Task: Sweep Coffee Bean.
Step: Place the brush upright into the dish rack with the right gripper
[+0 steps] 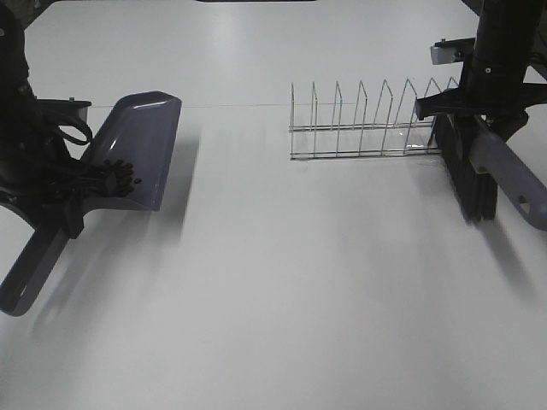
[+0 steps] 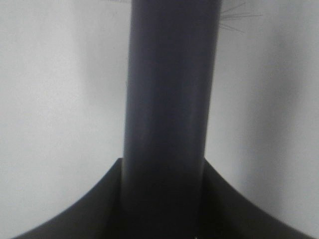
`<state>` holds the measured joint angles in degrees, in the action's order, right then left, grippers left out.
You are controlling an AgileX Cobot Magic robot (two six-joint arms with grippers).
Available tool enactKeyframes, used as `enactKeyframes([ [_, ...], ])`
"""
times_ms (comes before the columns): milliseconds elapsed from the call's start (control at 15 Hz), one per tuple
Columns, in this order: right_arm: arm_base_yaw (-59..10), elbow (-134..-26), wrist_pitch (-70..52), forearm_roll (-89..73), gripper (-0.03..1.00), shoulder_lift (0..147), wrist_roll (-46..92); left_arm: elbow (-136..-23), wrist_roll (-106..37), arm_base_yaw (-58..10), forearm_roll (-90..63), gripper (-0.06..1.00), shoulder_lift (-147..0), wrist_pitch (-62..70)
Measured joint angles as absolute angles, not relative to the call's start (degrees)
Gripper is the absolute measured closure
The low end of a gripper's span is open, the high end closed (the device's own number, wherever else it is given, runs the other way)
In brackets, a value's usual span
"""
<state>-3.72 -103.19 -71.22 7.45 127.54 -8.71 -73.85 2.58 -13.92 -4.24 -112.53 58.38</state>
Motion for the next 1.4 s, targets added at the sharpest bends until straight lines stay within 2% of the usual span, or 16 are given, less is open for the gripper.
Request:
enactKeyframes([
  [667,-3.38,-121.01,-72.14,9.34,0.66,138.83,-7.16,-73.85,2.58,-13.92,-4.24,0.61,-112.53,59.19],
  [1200,-3.32,-122.44,-72.02,9.68,0.66,139.34,-5.50,-73.85,2.58,-13.92,-4.98,0.61,-112.53,59.19],
  [1400,-3.44,-122.61,-70.87,8.48,0.47,137.74,-3.67,-73.85,2.58,-13.92,-5.50,0.61,-112.53,59.30],
])
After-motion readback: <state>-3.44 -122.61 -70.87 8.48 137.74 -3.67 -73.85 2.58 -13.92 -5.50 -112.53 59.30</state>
